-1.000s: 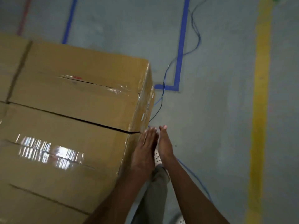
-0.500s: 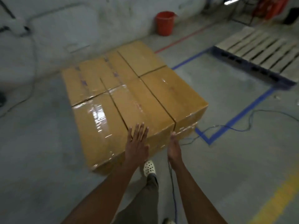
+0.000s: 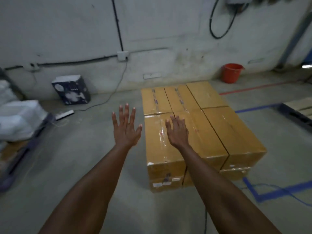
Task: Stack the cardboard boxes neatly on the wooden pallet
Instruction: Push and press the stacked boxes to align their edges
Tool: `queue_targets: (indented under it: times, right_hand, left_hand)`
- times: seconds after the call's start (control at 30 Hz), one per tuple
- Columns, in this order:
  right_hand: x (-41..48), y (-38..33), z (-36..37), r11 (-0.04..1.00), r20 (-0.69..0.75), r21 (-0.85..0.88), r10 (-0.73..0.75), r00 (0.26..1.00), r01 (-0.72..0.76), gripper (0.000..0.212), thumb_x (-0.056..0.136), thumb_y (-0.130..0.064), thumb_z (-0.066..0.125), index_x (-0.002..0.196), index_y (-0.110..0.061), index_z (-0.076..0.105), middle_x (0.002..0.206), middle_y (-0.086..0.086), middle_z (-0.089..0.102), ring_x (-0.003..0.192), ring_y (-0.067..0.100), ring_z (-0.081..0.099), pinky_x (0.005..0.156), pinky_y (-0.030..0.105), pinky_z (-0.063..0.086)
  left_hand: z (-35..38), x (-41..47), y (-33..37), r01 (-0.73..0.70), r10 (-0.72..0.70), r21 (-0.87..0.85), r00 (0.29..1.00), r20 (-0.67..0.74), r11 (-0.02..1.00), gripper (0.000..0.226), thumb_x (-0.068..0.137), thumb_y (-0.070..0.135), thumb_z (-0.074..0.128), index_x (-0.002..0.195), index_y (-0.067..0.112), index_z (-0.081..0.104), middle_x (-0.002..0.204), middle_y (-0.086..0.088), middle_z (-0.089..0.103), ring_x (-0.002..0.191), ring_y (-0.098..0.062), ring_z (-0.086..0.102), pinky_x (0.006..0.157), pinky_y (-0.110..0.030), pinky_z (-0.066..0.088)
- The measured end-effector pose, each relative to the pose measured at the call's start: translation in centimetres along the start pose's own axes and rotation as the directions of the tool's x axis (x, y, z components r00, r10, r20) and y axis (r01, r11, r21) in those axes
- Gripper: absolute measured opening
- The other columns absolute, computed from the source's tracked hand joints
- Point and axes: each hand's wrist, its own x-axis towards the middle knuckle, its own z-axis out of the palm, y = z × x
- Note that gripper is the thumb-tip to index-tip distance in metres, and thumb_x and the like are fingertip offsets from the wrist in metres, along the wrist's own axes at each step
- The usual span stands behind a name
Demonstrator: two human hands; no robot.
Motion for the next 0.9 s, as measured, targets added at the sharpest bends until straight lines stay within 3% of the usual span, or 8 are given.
queue_targets:
  times: [0.2,0.37,0.57,0.73,0.9]
  right_hand:
    - [6.0,-12.5,-3.8,0.958,-0.232,-0.212,-0.242,0.942,0.194,0.065,0.101,-0.067,0.021,0.158,-0.037,0.022,0.170,-0.003,0.001,0.156,0.021,-0.008,0.123,0.049,-0.001]
    - [7.5,-15.3,-6.6,0.927,-0.336,-0.314,-0.312,0.889,0.207,0.062,0.100,-0.068,0.020,0.157,-0.044,0.019,0.170,-0.006,-0.003,0.156,0.021,-0.011,0.122,0.050,-0.003]
    - [7.1,-5.3,-5.4,0.930,-0.328,-0.368,-0.140,0.934,0.010,0.061,0.101,-0.065,0.022,0.158,-0.043,0.019,0.170,-0.003,-0.001,0.156,0.022,-0.009,0.124,0.054,0.002]
    - [7.4,6.9,-0.6,0.912,-0.251,-0.378,0.062,0.966,-0.157,0.060,0.101,-0.065,0.022,0.157,-0.042,0.021,0.170,-0.003,0.002,0.156,0.022,-0.007,0.122,0.056,0.007]
    - [10.9,18.2,6.0,0.914,-0.147,-0.340,0.181,0.972,-0.221,0.057,0.103,-0.062,0.025,0.157,-0.045,0.021,0.170,-0.005,0.004,0.156,0.023,-0.004,0.121,0.054,0.009]
  left_hand:
    - [-9.0,6.8,-7.9,0.053,-0.024,0.121,0.972,-0.233,0.991,0.088,0.098,0.066,0.029,0.160,0.023,-0.017,0.164,-0.006,-0.032,0.152,-0.029,-0.027,0.124,-0.057,-0.010]
    - [-11.4,11.3,-8.0,-0.006,0.020,0.052,0.959,-0.282,0.999,0.088,0.097,0.067,0.026,0.161,0.022,-0.013,0.168,-0.009,-0.022,0.155,-0.032,-0.018,0.124,-0.060,0.000]
    - [-3.5,10.5,-1.7,-0.151,0.136,-0.135,0.984,-0.114,0.979,0.087,0.097,0.067,0.026,0.161,0.022,-0.011,0.168,-0.010,-0.021,0.154,-0.035,-0.019,0.121,-0.066,-0.004]
    - [8.6,8.5,5.3,-0.177,0.208,-0.273,0.974,0.089,0.946,0.086,0.098,0.069,0.026,0.162,0.024,-0.010,0.167,-0.006,-0.023,0.153,-0.034,-0.024,0.117,-0.066,-0.015]
    - [22.3,6.7,13.5,-0.176,0.271,-0.348,0.930,0.247,0.921,0.081,0.099,0.065,0.025,0.163,0.025,-0.005,0.170,-0.007,-0.013,0.155,-0.034,-0.016,0.119,-0.065,-0.012]
